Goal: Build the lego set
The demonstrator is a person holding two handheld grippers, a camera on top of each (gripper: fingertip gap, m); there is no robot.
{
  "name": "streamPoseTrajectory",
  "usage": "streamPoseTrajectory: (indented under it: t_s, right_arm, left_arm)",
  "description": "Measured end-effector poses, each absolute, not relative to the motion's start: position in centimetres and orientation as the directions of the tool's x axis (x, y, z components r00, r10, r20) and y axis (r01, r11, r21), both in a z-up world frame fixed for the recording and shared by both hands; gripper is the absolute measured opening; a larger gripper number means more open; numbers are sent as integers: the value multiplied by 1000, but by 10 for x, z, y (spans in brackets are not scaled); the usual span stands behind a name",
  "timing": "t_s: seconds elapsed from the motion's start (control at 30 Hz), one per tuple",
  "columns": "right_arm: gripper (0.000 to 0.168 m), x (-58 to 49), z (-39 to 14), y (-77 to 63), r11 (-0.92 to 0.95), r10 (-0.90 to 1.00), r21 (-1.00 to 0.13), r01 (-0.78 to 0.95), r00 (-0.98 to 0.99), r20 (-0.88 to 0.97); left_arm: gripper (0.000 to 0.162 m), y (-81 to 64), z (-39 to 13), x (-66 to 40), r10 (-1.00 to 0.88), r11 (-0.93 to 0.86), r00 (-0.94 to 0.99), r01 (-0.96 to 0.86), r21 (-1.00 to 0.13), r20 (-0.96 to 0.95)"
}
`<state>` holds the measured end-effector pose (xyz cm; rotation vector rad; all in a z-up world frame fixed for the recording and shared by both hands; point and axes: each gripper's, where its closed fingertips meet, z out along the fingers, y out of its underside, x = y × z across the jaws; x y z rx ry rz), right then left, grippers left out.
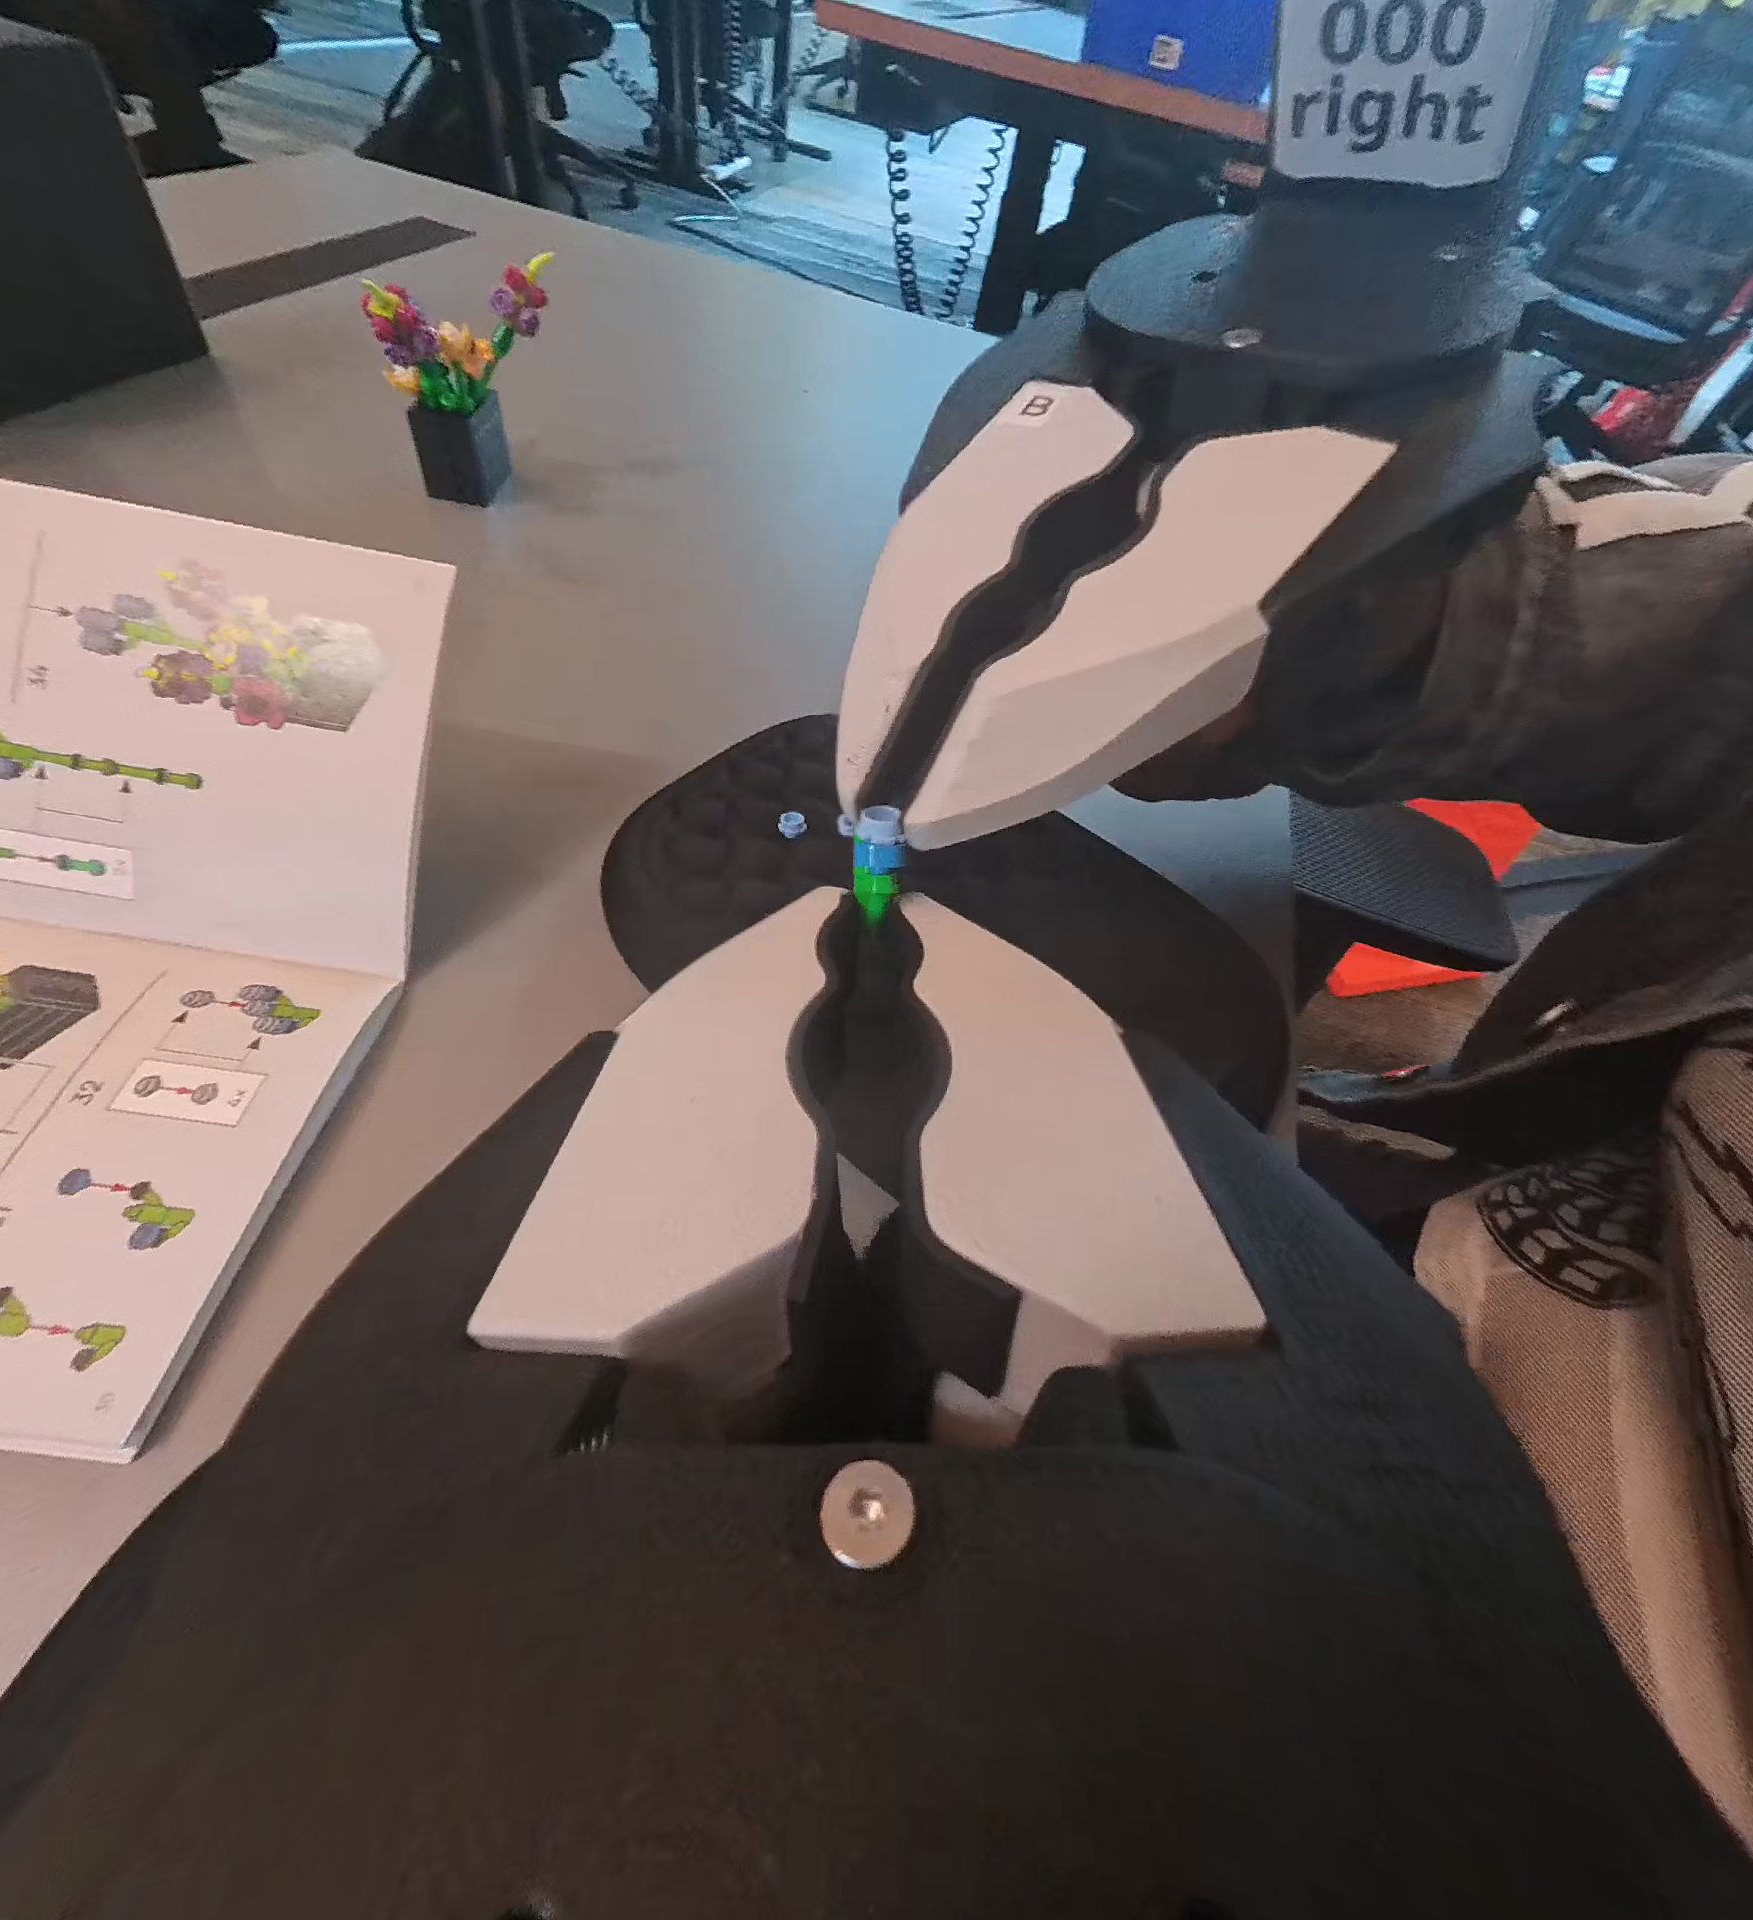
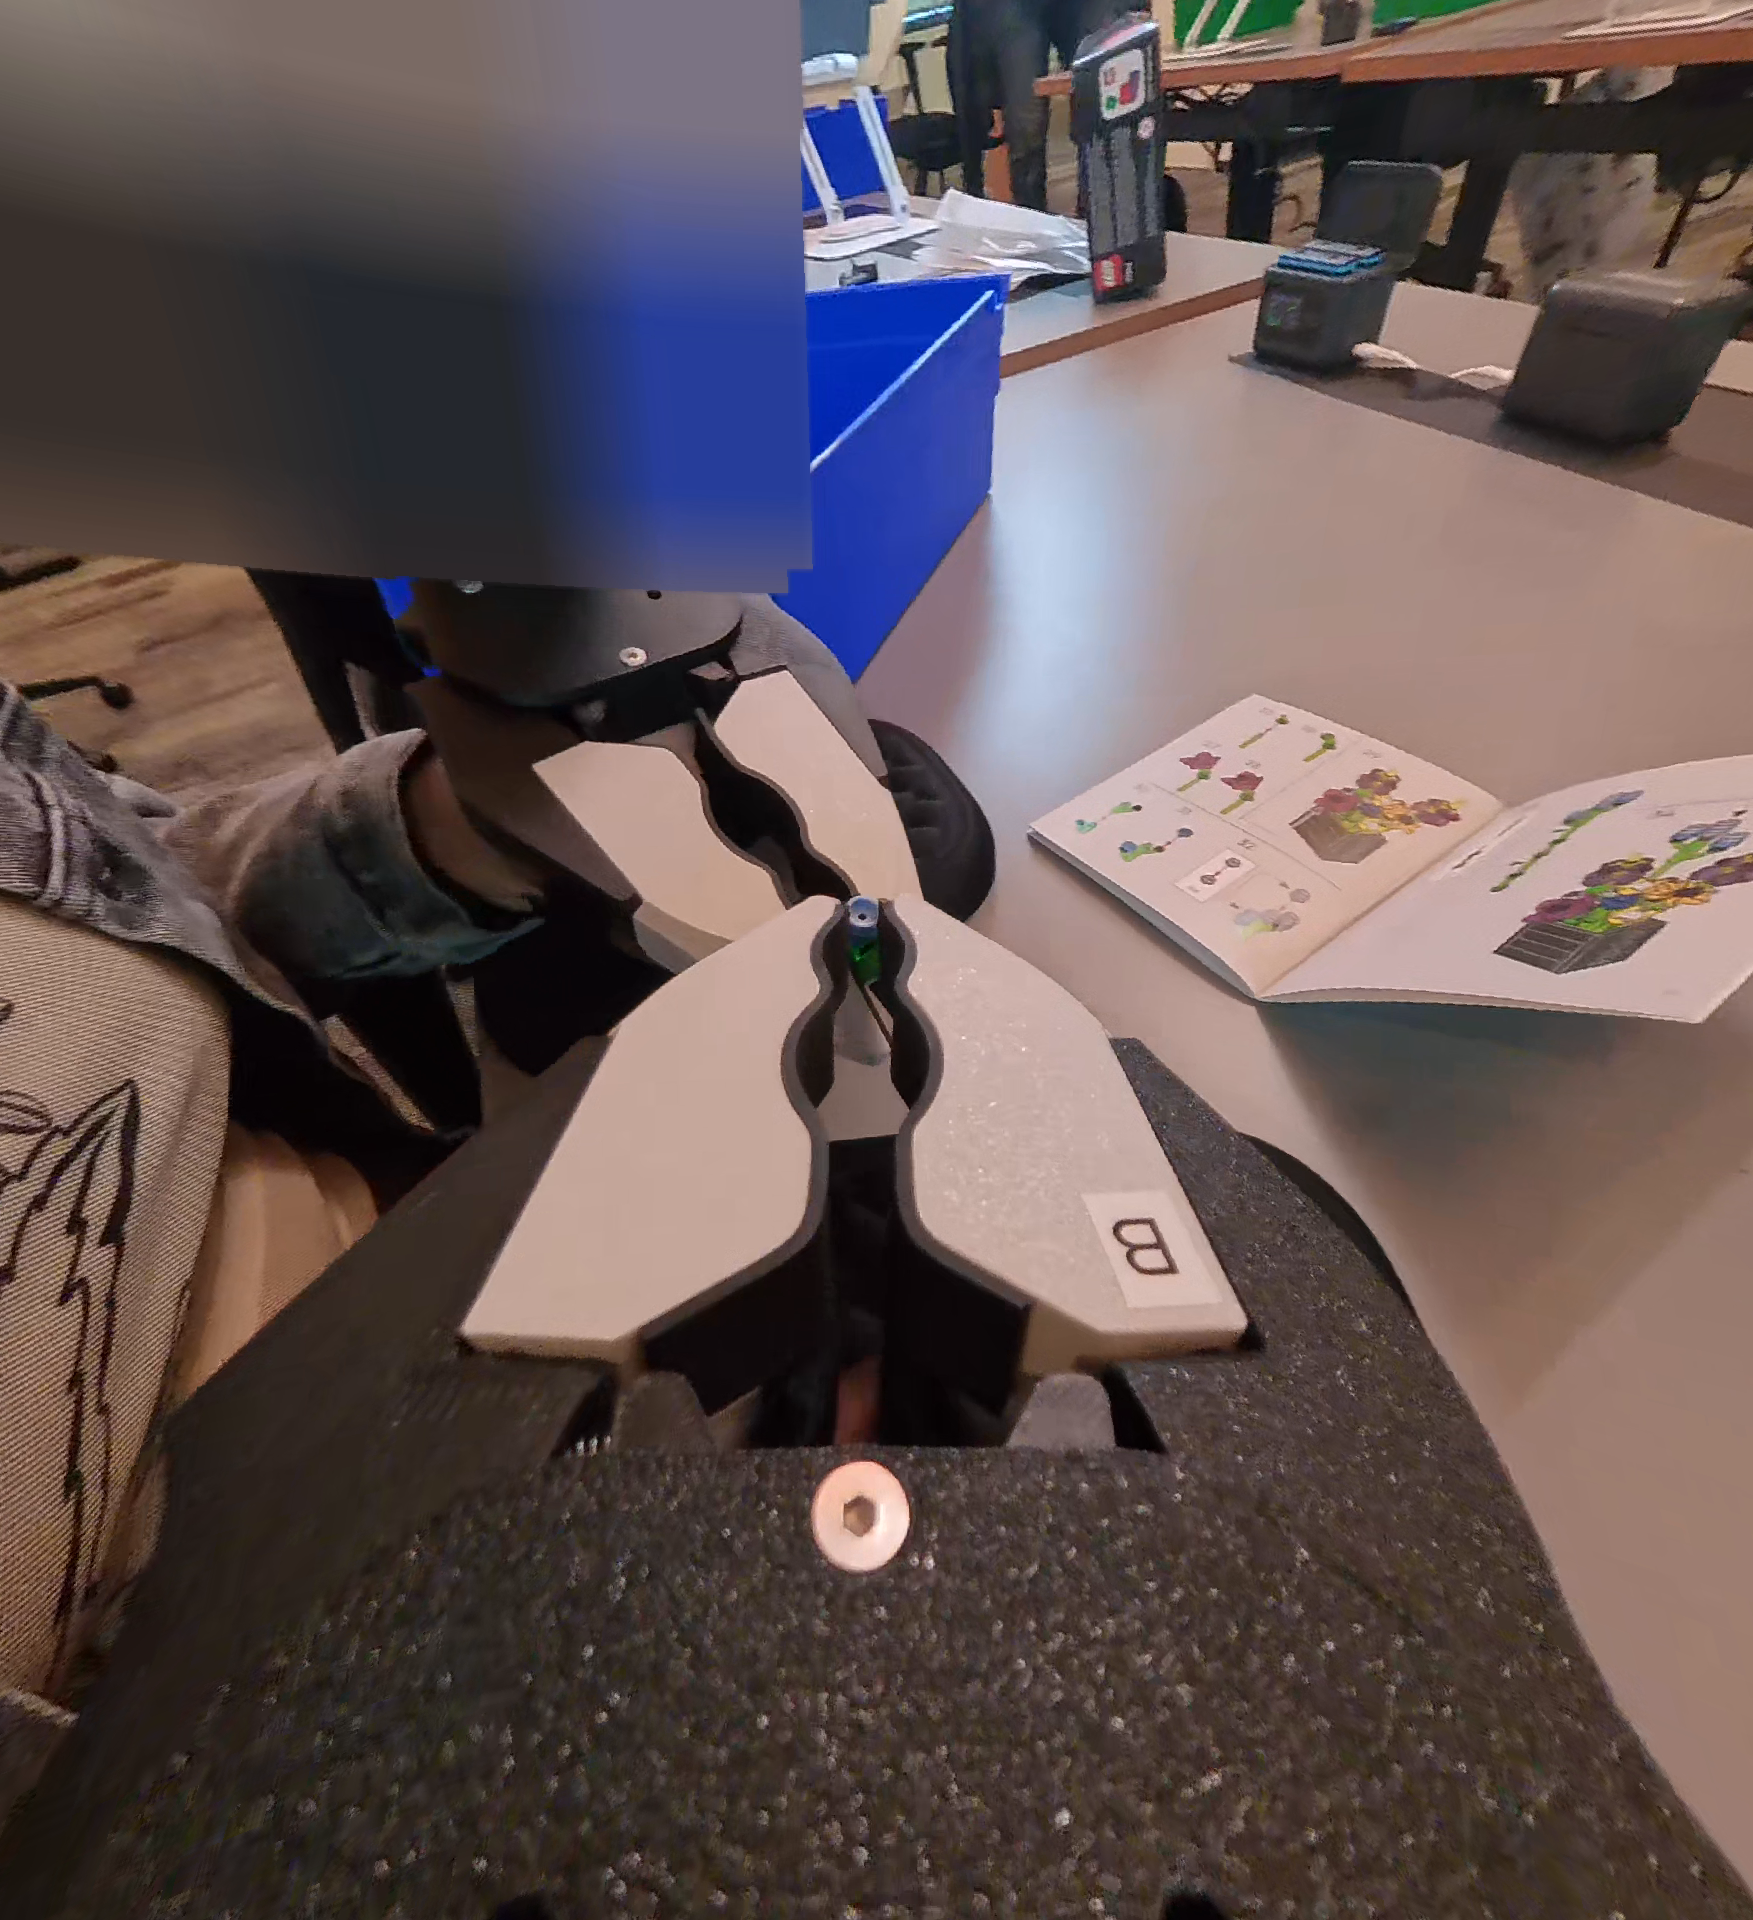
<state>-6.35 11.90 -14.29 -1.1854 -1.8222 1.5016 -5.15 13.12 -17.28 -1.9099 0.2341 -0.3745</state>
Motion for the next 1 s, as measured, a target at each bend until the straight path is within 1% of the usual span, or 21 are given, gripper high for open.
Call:
streamPoseTrajectory:
  t_s: [0.1,0.47,0.67,0.8,1.0]
  right_arm:
    - [5,-65,-141,118,49,868,-957,285,-487,-100]
    - [5,-59,-146,112,124,841,-942,312,-537,-67]
    - [5,-59,-145,112,183,833,-934,308,-553,-19]
    - [5,-60,-141,112,168,826,-945,282,-564,-21]
    - [9,-59,-141,111,167,820,-947,275,-571,-22]
  left_arm:
    - [5,131,-171,-54,-313,-341,942,5,-940,119]
    - [5,130,-175,-50,-306,-329,952,-99,-939,7]
    - [5,130,-174,-50,-312,-322,950,-91,-942,15]
    - [5,129,-171,-49,-328,-311,943,-60,-948,48]
    - [6,130,-171,-49,-331,-313,943,-66,-947,43]
